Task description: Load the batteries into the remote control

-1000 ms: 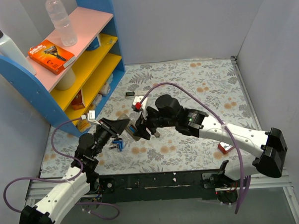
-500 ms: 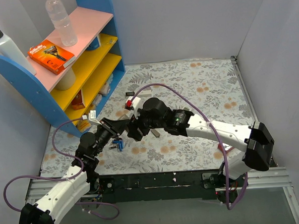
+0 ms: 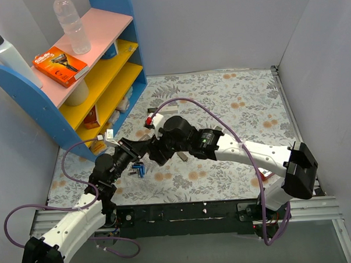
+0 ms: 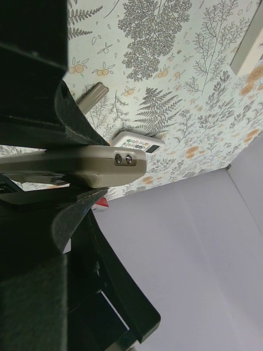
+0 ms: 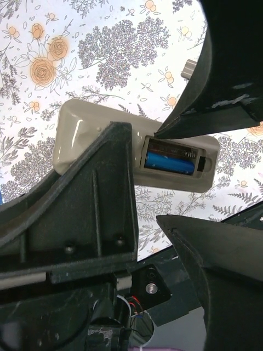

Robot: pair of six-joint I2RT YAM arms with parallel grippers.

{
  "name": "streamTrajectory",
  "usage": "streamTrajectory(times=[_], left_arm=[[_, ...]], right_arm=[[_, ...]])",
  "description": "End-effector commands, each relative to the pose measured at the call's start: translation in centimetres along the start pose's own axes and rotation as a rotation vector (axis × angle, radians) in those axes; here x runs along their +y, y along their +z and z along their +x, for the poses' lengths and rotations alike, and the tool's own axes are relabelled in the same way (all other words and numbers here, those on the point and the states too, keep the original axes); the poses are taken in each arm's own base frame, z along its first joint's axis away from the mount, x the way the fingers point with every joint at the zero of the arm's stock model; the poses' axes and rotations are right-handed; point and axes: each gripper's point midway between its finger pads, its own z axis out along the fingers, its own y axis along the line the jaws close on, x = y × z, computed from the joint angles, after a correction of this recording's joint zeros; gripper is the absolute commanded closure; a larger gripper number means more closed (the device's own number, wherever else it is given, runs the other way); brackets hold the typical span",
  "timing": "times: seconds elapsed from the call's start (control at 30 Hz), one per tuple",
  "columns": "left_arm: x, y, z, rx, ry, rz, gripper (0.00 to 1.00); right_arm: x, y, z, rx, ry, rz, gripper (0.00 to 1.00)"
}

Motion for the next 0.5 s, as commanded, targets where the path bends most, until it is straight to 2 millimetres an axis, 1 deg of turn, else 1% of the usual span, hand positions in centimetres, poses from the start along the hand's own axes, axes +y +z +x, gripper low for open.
streamTrajectory(times=[0.0, 0.07, 0.23, 0.47], left_arm=[[-1.7, 0.4, -1.3, -0.035, -0.004, 0.023, 1.0], [-1.6, 0.5, -1.3, -0.036, -0.005, 0.015, 1.0], [-1.4, 0.5, -1.4, -0.038, -0.007, 0.009, 1.0], [-2.0, 0.3, -1.5, -0.039, -0.011, 0.028, 1.0]], right_arm=[[1.6, -0.7, -2.8, -0.067, -0.006, -0.016, 0.37], [1.1, -0.8, -2.9, -0.075, -0.009, 0.017, 0.39], [1.2, -0.6, -2.9, -0.07, -0.008, 0.018, 0.4], [0.8, 0.7, -1.5, -0.021, 0.001, 0.036, 0.41]])
